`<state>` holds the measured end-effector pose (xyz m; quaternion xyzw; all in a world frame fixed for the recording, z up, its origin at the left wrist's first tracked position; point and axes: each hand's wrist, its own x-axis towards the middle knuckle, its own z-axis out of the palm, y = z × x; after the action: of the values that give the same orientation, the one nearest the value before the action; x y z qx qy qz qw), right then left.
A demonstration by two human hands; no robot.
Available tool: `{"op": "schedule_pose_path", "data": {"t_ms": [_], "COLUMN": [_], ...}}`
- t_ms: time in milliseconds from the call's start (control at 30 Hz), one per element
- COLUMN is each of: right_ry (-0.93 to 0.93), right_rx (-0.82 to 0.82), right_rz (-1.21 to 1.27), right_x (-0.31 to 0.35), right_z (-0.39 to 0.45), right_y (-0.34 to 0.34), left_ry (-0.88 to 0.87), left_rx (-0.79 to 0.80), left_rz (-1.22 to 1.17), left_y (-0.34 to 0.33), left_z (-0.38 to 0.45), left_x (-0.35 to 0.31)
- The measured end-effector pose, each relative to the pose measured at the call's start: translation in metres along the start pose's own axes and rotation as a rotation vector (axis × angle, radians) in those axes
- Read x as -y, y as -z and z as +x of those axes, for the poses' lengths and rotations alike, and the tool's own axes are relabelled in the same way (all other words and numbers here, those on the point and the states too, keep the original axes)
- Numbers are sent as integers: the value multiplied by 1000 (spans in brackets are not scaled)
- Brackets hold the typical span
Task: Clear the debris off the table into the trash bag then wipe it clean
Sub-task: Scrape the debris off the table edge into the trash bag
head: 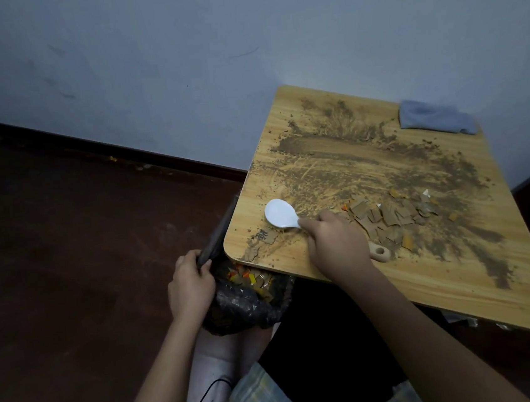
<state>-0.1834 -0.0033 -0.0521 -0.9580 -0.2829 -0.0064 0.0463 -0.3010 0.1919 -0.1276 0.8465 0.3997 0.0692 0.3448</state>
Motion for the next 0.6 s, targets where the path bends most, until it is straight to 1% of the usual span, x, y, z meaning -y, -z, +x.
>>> {"op": "schedule_pose_path", "data": {"t_ms": [267,433,600], "right_ry": [55,110,73], "right_rx": [11,13,2], "right_rz": [-36,-2,-14], "right_x": [6,8,7], "right_z": [1,-1,4], "right_y": [-5,-4,-3], "left_ry": [0,-2,2], "left_rx": [-6,-12,-6], "left_rz": [-1,-4,-4], "left_y": [1,2,2], "left_z": [2,4,4], "left_x": [0,-1,-2]}}
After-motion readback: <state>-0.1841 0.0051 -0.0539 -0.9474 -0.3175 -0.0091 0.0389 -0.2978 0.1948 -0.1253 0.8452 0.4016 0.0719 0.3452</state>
